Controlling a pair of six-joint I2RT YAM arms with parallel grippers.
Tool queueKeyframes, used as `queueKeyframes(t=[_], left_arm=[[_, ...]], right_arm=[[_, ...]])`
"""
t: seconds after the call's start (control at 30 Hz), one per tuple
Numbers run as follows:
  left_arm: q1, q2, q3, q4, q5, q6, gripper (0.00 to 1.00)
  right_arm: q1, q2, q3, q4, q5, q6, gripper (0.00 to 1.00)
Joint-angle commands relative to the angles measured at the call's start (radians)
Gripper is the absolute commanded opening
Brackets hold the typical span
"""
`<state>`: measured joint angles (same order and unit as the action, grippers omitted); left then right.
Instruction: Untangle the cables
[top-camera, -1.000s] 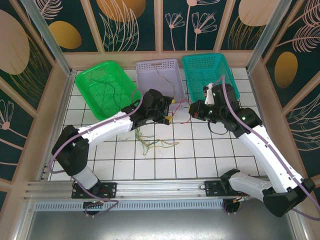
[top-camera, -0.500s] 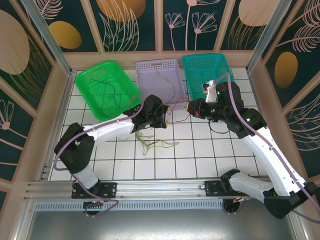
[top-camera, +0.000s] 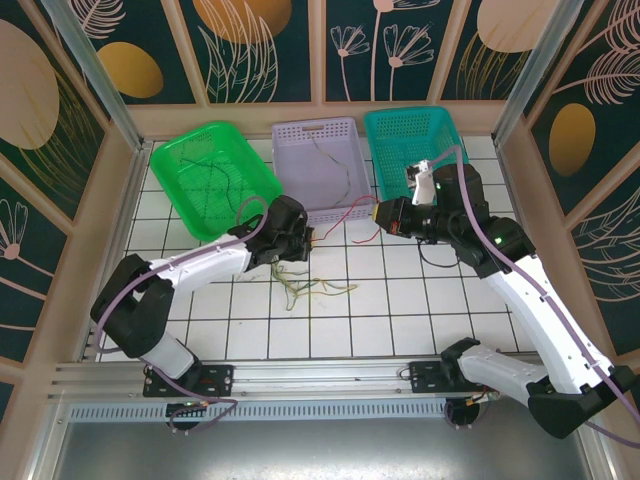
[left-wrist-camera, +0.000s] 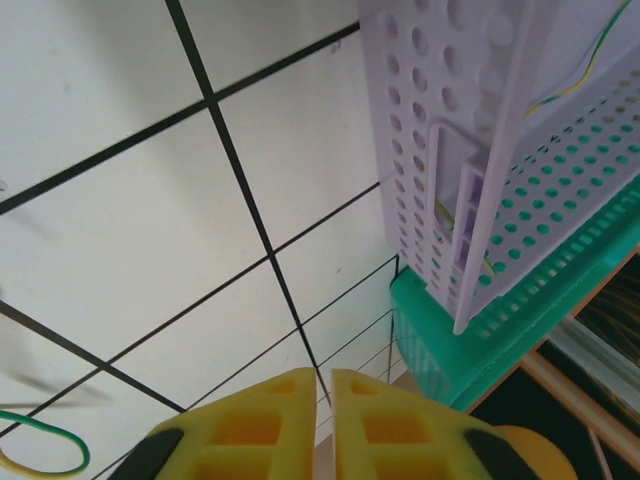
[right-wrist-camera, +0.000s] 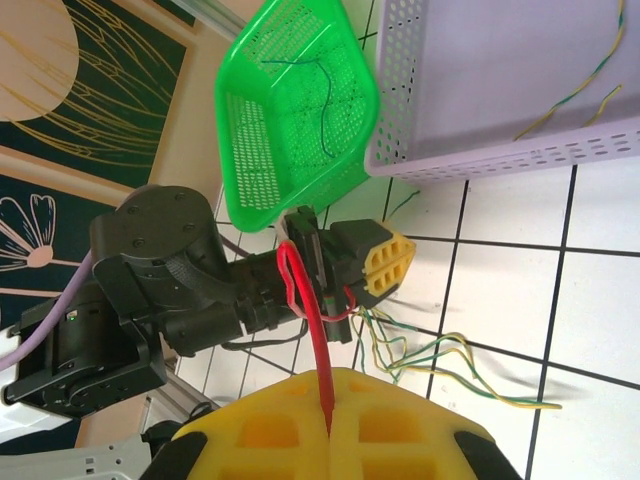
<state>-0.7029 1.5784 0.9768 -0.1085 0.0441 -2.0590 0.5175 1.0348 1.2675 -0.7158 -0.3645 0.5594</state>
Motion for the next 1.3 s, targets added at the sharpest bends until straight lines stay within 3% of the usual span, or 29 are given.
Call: queueKeyframes(t=[0.0,0.1,0.27,0.47,0.63,0.73,0.83,0.97,1.17,1.27], left_arm=[[0.021,-0.032,-0.043,-0.019,0.006,0.019,0.07],[0.039,-0.052,-0.068,0.0,0.019,0.045,0.01],[0.074,-0.096,-0.079,-0.019,0.02,0.152,0.0],[0.164,-0.149,-0.048,0.058,0.011,0.455,0.0],[0.228,-0.056,0.256,-0.046,-0.016,0.939,0.0],[0.249,-0.019,0.383,0.004,-0.007,1.152,0.0],[0.268,0.018,0.468,0.077,0.053,1.299,0.0],[0.275,0.087,0.589,0.168,0.239,1.435,0.0],[0.275,0.118,0.597,0.394,0.478,1.52,0.0],[0.275,0.121,0.583,0.48,0.601,1.533,0.0]], right_arm=[[-0.012,-0.022,0.025,-0.032,0.032,-0.025,0.0],[-0.026,-0.034,0.011,-0.041,0.047,-0.032,0.0],[-0.088,-0.064,-0.07,-0.061,0.045,-0.05,0.0],[-0.133,-0.068,-0.225,-0.061,-0.133,-0.129,0.0],[0.073,0.02,-0.227,-0.106,-0.122,-0.22,0.0],[0.184,0.075,-0.241,-0.099,-0.119,-0.238,0.0],[0.273,0.118,-0.263,-0.087,-0.097,-0.254,0.0],[0.352,0.192,-0.288,-0.074,-0.044,-0.278,0.0],[0.343,0.223,-0.304,-0.01,0.057,-0.248,0.0],[0.318,0.189,-0.32,0.045,0.034,-0.22,0.0]])
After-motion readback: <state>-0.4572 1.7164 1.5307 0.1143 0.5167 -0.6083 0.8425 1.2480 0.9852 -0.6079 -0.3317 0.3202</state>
